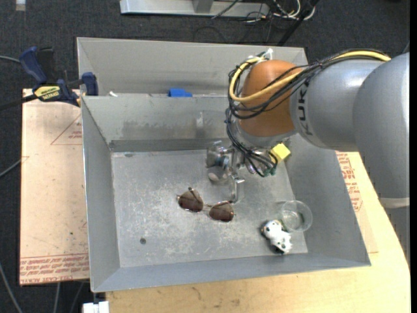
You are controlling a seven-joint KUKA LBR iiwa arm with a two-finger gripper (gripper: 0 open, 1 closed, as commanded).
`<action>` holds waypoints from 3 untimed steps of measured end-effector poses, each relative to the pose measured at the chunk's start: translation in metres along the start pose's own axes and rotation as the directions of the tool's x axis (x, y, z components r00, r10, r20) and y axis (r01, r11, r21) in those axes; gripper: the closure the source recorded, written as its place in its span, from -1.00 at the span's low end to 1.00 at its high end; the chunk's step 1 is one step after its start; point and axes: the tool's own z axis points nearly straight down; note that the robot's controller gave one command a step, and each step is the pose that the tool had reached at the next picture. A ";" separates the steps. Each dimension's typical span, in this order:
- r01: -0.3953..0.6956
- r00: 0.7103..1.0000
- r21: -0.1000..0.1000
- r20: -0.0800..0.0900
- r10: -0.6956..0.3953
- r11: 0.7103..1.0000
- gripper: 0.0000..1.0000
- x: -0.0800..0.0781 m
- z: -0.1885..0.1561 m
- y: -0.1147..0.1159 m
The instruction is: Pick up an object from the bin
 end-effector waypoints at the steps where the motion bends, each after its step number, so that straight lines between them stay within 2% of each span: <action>1: 0.025 1.000 -0.002 0.002 -0.025 1.000 -1.00 0.022 0.002 0.019; 2: 0.137 0.991 -0.003 0.000 -0.137 0.991 -1.00 0.016 0.004 -0.012; 3: 0.153 0.988 0.002 0.001 -0.153 0.988 -1.00 0.009 0.003 -0.027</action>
Offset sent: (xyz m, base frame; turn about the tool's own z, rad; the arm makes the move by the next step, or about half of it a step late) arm -0.0025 -0.0295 -0.0045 -0.1522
